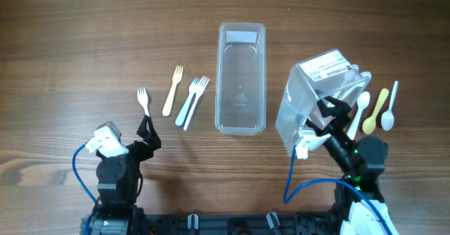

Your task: Pack container

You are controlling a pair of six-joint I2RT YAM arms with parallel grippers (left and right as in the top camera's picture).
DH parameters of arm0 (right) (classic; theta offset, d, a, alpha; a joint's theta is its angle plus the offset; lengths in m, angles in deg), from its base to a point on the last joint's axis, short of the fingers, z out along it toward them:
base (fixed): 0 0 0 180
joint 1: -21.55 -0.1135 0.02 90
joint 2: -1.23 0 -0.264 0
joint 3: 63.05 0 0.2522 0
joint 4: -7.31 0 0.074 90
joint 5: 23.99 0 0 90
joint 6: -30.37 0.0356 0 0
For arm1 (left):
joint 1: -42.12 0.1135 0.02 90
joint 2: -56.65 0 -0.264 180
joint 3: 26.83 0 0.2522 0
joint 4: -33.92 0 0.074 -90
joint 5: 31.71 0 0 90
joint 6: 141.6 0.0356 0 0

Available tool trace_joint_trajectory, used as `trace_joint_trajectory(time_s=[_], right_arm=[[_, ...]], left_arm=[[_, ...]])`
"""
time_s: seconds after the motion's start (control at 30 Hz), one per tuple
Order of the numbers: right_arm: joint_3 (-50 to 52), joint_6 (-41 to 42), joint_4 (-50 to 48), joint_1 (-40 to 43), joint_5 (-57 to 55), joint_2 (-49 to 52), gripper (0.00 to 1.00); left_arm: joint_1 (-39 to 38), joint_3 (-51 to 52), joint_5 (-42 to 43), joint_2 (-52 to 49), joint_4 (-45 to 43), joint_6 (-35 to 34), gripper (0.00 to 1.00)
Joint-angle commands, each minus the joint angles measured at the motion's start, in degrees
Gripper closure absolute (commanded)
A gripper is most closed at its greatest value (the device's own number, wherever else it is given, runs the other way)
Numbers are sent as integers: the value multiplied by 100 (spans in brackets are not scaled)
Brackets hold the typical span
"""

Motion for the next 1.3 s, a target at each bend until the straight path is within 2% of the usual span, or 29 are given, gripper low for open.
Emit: trace_joint_trajectory(time_s=[0.0,0.13,0.3,0.43,0.67,0.83,1.07,1.27], right_arm=[[4,981,-308,-9,317,28,0],[4,1292,-601,-9,302,28,0],[4,2319,-977,-9,308,26,0],[4,3681,-1174,-7,396,28,0],[4,5421,-544,-4,181,28,0],[2,6780,-22,-4,-503,28,0],[-127,7615,291,-4,-533,28,0],[-811,7685,1576,-4,-393,28,0]], left_arm=[[39,31,92,-15,-17,-31,0],[39,31,92,-15,-17,-28,0],[39,31,92,-15,-17,-28,0],[39,31,92,-15,-17,-31,0],[39,31,92,-15,-17,-28,0],[39,31,92,-15,-17,-28,0],[39,31,92,-15,-17,-31,0],[39,31,92,-15,-17,-31,0]])
